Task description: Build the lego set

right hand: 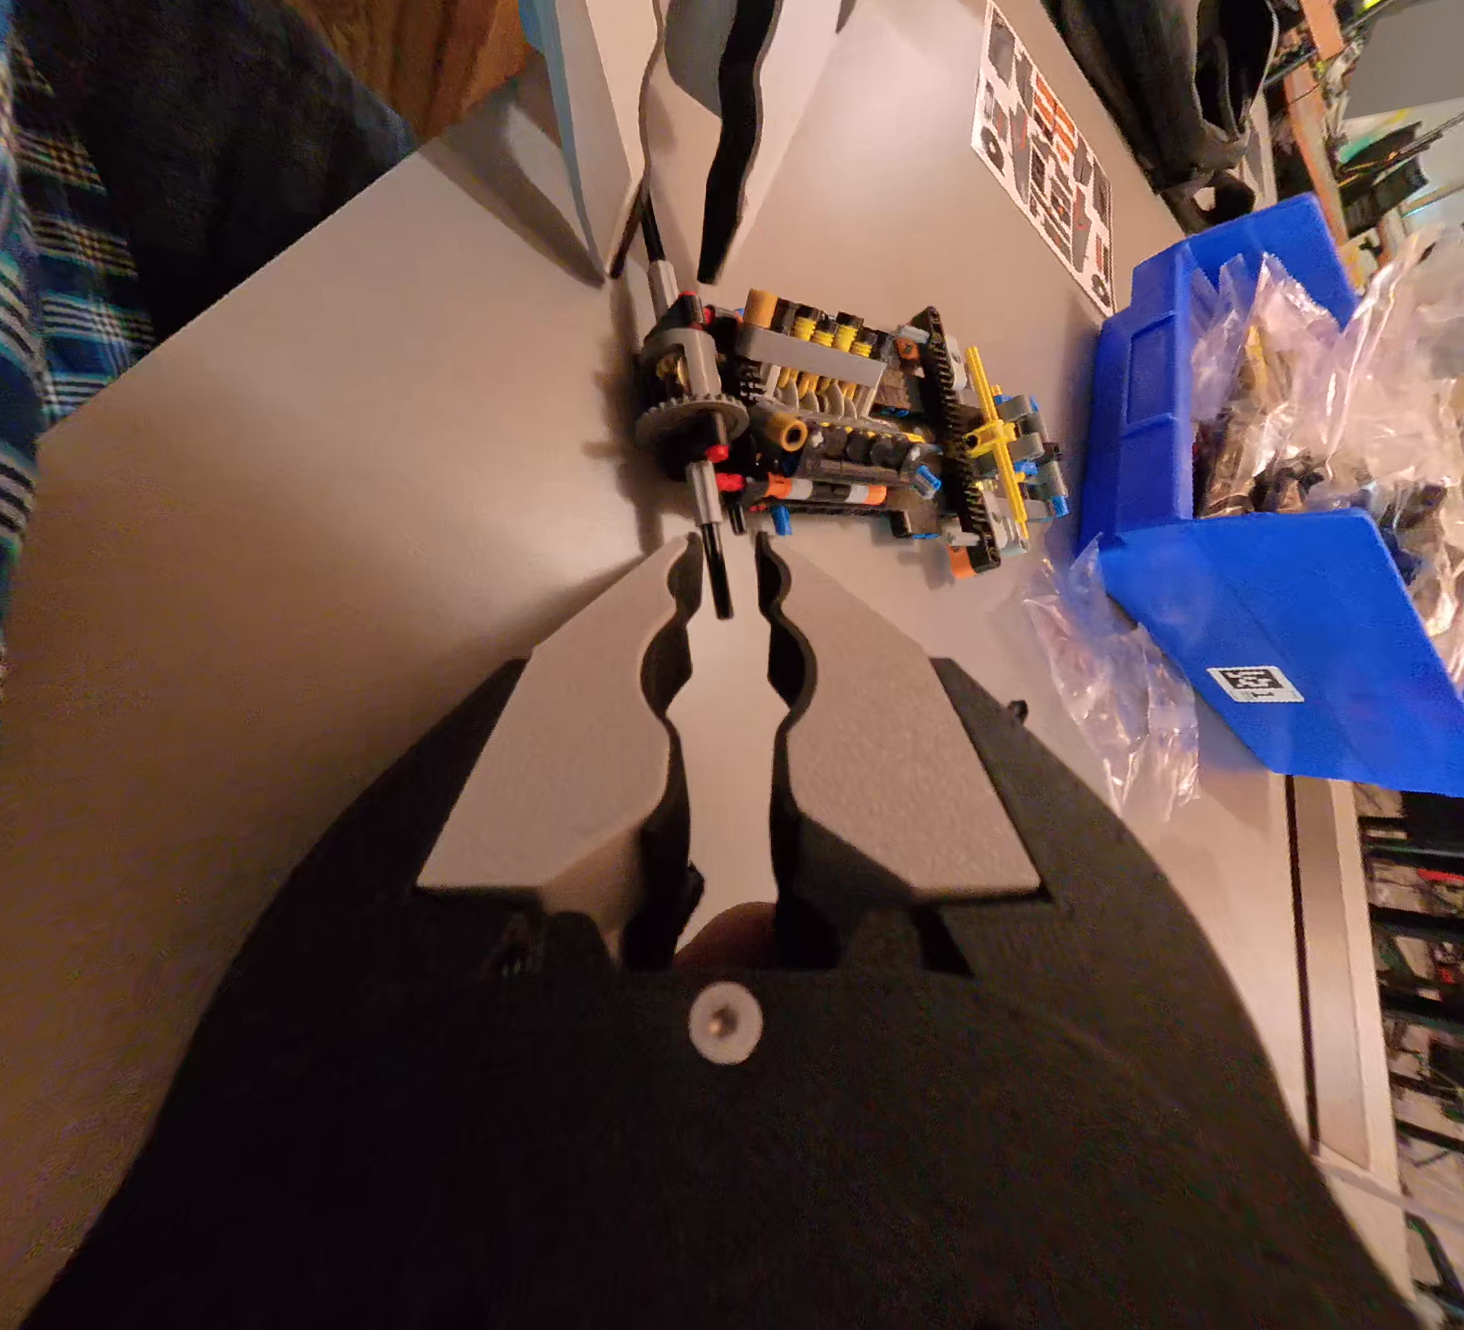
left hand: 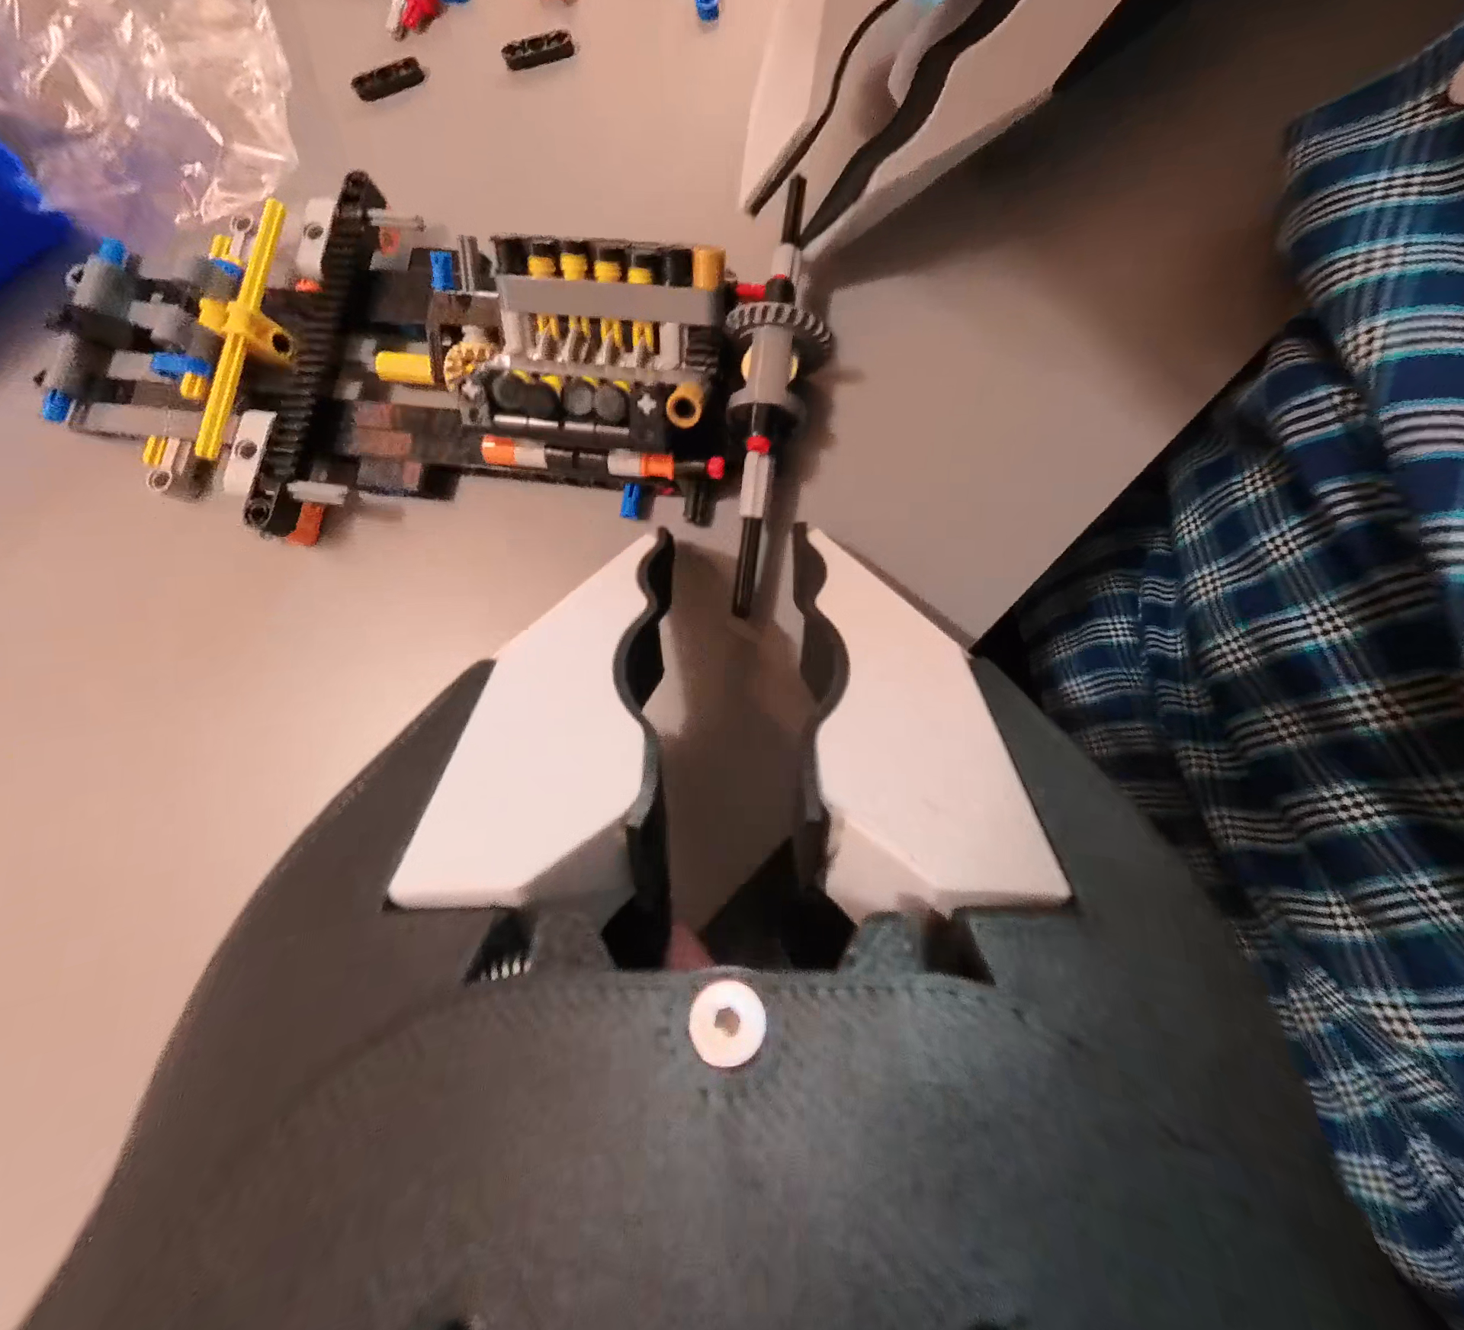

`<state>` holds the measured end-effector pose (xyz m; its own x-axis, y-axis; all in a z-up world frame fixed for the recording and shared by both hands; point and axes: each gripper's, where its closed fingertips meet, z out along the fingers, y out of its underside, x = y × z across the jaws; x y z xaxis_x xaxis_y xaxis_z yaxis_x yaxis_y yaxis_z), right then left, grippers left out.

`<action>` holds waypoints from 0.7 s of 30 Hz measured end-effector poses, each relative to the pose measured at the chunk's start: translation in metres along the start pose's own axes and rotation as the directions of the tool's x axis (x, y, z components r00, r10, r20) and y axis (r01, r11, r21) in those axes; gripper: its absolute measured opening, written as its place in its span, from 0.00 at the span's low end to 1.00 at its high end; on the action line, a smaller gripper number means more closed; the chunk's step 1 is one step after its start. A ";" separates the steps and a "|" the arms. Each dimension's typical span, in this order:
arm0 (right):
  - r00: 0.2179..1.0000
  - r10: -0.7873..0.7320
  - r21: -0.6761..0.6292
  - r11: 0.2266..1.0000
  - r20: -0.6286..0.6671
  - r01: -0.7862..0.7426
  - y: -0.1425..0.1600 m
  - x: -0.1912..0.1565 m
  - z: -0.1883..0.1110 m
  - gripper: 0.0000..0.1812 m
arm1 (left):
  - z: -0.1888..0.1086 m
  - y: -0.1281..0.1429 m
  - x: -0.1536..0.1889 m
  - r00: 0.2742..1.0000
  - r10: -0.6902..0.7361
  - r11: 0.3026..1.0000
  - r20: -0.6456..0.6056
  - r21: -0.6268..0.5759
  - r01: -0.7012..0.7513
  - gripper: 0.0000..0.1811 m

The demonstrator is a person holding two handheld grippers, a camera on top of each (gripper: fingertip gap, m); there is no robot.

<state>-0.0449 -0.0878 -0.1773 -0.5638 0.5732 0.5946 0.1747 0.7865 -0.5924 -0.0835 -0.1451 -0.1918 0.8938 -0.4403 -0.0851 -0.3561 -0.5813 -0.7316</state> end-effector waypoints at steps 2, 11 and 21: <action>0.999 0.031 0.011 0.999 0.013 -0.031 0.001 0.000 -0.002 0.06 | -0.001 0.003 -0.001 1.000 0.006 1.000 0.011 -0.003 -0.006 0.14; 0.996 0.065 0.019 0.998 0.056 -0.066 0.007 -0.001 -0.005 0.02 | -0.003 0.005 0.000 0.999 0.004 1.000 0.033 0.022 -0.005 0.08; 0.983 0.145 0.041 0.988 0.111 -0.150 0.007 0.003 -0.011 0.10 | -0.007 -0.029 -0.016 0.984 0.083 0.990 0.158 0.096 -0.099 0.38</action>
<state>-0.0364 -0.0778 -0.1738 -0.6183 0.6523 0.4385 0.2246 0.6813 -0.6967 -0.0892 -0.1257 -0.1648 0.8930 -0.3731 -0.2517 -0.4151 -0.4664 -0.7811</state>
